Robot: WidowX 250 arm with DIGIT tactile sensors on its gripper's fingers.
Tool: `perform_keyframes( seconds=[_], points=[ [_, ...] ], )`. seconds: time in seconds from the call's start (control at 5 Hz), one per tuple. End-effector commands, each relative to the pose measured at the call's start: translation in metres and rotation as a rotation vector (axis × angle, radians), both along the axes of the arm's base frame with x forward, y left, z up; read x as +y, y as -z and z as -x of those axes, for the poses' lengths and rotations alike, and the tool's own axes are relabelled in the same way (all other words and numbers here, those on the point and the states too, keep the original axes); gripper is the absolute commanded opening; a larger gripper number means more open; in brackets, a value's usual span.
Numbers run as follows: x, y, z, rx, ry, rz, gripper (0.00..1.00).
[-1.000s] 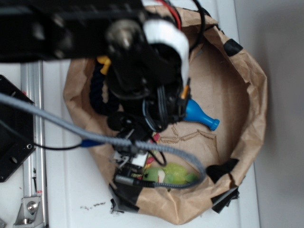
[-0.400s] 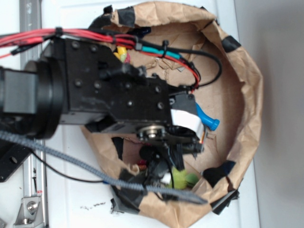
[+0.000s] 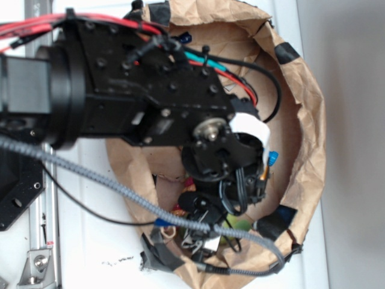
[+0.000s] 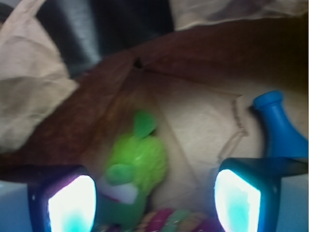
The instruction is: Grab the green animal.
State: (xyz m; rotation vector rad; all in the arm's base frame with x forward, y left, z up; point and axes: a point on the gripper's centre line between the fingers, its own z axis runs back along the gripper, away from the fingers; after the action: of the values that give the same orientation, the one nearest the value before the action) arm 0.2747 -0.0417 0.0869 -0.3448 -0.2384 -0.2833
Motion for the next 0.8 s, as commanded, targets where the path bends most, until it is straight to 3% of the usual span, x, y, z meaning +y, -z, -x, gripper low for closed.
perform_keyframes(
  seconds=[0.0, 0.2, 0.4, 0.6],
  points=[
    [-0.043, 0.032, 0.000, 0.068, 0.114, 0.091, 1.00],
    [-0.061, 0.059, 0.008, 0.092, 0.140, -0.025, 1.00],
    [-0.050, 0.066, 0.008, 0.125, 0.062, -0.099, 0.00],
    [-0.011, 0.047, -0.004, 0.061, -0.068, -0.221, 0.00]
  ],
)
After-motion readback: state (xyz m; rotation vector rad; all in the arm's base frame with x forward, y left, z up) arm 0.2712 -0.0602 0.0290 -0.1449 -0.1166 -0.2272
